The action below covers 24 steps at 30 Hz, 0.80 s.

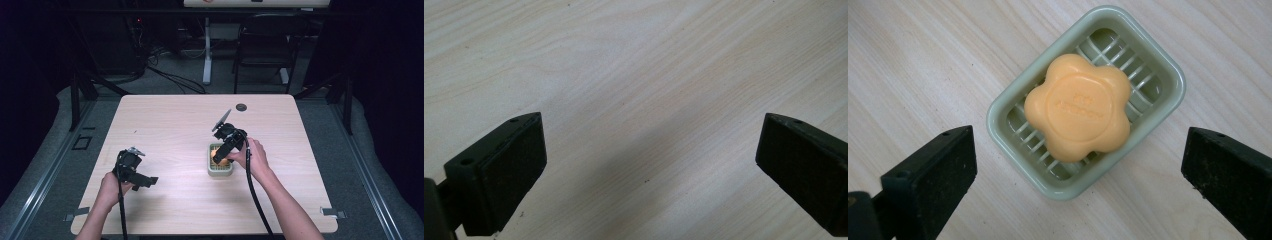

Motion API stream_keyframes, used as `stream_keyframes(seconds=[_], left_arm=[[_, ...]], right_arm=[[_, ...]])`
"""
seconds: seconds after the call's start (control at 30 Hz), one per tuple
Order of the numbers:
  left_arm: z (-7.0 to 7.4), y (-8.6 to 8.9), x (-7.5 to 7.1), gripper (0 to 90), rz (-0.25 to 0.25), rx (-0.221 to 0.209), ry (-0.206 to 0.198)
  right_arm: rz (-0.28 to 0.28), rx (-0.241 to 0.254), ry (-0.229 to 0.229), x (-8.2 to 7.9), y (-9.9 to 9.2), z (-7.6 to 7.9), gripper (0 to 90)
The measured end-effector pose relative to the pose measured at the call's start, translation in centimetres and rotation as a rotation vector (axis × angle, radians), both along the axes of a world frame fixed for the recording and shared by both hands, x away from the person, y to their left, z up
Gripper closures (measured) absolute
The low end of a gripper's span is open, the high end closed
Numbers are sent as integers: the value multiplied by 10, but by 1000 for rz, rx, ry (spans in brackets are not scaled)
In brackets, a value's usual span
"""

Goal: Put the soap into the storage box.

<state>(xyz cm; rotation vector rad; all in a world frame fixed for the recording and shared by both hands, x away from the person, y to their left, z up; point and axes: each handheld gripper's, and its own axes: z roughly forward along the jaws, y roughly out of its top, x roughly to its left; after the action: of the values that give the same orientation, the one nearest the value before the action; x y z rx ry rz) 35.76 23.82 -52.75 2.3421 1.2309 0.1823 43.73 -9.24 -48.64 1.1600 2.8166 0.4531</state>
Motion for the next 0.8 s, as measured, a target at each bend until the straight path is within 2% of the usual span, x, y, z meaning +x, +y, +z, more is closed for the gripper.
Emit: stream_keyframes(seconds=[0.3, 0.8], left_arm=[[0, 0, 0, 0, 0, 0, 0], [0, -1, 0, 0, -3, 3, 1]], right_arm=[[12, 6, -7, -12, -10, 10, 12], [3, -8, -28, -35, -44, 20, 11]])
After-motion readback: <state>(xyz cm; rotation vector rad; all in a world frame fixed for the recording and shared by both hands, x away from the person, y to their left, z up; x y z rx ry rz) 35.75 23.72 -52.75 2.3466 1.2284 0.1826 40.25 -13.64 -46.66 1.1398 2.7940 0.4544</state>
